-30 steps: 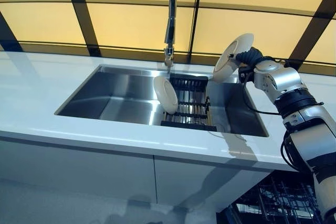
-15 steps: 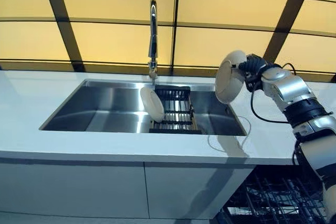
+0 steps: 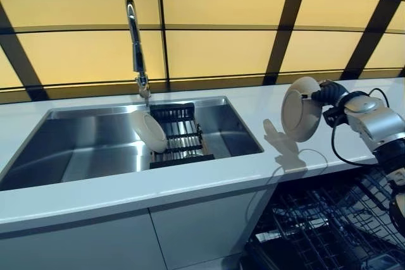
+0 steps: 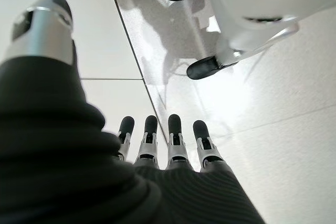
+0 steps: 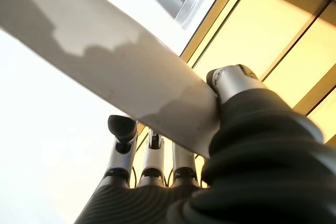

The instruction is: Take plates into dishwasher

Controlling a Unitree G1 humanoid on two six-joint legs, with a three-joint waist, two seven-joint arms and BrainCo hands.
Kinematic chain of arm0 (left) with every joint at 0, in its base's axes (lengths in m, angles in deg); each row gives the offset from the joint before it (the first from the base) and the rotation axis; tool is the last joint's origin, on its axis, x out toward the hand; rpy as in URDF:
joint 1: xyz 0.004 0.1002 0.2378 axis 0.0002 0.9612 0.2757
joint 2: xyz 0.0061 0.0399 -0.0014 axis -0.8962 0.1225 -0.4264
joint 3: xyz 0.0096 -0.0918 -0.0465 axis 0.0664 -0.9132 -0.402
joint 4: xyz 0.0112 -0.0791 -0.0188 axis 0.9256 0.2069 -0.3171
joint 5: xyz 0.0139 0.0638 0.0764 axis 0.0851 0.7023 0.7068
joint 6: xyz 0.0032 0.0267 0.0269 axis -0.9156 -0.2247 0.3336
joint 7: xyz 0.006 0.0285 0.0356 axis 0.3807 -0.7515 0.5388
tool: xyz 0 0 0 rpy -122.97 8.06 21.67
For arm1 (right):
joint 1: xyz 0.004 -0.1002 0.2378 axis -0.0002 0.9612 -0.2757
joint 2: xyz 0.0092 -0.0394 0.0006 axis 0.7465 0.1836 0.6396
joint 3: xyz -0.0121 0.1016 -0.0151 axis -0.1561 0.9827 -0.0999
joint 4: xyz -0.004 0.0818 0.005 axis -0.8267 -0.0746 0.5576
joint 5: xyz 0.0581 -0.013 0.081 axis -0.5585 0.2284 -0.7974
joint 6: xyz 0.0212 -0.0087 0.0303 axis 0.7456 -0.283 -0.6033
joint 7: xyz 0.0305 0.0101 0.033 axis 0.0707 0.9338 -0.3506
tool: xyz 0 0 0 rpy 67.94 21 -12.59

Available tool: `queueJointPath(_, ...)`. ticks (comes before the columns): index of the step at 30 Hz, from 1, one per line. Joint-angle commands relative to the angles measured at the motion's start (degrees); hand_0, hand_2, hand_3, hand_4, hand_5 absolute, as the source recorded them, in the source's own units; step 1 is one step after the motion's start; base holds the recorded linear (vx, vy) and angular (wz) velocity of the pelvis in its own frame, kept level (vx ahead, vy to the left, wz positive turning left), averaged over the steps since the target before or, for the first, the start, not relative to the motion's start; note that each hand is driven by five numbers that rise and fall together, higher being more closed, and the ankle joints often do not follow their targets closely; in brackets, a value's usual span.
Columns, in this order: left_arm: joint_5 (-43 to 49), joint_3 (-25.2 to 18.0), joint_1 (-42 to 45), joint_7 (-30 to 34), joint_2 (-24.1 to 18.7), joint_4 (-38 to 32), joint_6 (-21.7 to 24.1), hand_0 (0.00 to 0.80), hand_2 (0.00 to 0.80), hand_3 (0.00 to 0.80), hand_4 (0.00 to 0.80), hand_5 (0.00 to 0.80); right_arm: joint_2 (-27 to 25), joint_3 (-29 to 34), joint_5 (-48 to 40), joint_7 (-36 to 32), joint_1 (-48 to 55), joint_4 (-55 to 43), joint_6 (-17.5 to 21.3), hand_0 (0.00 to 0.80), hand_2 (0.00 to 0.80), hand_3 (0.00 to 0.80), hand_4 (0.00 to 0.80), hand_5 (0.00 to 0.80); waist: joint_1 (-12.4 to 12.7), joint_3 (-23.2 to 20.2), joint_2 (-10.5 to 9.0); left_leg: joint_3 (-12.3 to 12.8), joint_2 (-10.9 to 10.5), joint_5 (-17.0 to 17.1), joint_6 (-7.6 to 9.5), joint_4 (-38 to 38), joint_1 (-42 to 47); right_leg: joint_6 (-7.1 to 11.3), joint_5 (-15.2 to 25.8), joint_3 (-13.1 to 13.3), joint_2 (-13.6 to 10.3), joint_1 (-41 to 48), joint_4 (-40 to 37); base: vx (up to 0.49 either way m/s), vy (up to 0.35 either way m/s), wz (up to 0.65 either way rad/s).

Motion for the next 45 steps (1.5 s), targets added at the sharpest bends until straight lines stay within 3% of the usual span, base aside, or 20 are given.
queueJointPath(1,1.9,-1.1,-1.7,0.1,-2.2,3.1,2.6,0.000,0.000,0.000,0.000,0.000,-5.0,2.5,2.1,-2.8,-1.5,-1.4,2.5,0.800,0.800,0.800,0.800,0.800,0.3,-0.9,-3.01,-0.7,-0.6,-3.7,0.74,0.2,2.2,5.99,0.8,1.1,-4.2,0.7,1.0,0.002,0.000,-0.14)
queueJointPath(9,2.3,-2.7,-0.4,-0.9,-2.1,4.2,4.2,0.000,0.000,0.000,0.000,0.000,-9.7,6.3,0.7,-5.3,3.7,-2.5,1.7,0.800,0.800,0.800,0.800,0.800,-1.3,-1.0,-3.57,0.2,-0.2,-3.7,0.86,0.2,2.2,6.00,1.0,2.3,-3.5,0.1,1.1,0.005,-0.019,-0.09)
queueJointPath(21,3.5,-5.9,0.8,-0.7,-3.7,5.4,6.7,0.000,0.000,0.000,0.000,0.000,-12.9,19.9,0.2,-8.3,21.3,-8.4,1.6,0.800,0.800,0.800,0.800,0.800,-4.1,-0.4,-3.75,1.6,0.3,-3.8,1.19,0.2,2.2,6.01,1.3,4.1,-2.5,-1.2,1.5,0.003,-0.027,-0.11)
queueJointPath(29,3.9,-6.5,1.1,0.0,-4.0,5.8,7.8,0.000,0.000,0.000,0.000,0.000,-12.9,25.1,1.8,-11.8,29.1,-9.5,2.1,0.800,0.800,0.800,0.800,0.800,-5.3,0.1,-3.65,2.3,0.4,-3.8,1.19,0.2,2.3,5.93,1.5,4.5,-2.1,-1.6,1.5,-0.003,-0.014,-0.05)
queueJointPath(35,4.7,-6.9,1.2,0.5,-4.6,6.2,8.2,0.000,0.000,0.000,0.000,0.000,-12.3,27.1,1.6,-12.8,32.8,-9.7,2.2,0.800,0.800,0.800,0.800,0.800,-5.7,0.3,-3.67,2.6,0.3,-3.8,1.21,0.2,2.3,5.88,1.5,4.4,-2.1,-1.6,1.4,-0.007,-0.019,-0.12)
queueJointPath(45,6.1,-8.0,1.5,1.2,-4.9,5.6,8.3,0.000,0.000,0.000,0.000,0.000,-9.7,27.7,5.8,-20.2,38.0,-12.3,3.1,0.800,0.800,0.800,0.800,0.800,-5.7,0.6,-3.64,2.5,0.3,-3.6,1.04,0.2,2.1,5.93,1.5,4.1,-2.0,-1.8,1.4,-0.005,-0.011,-0.03)
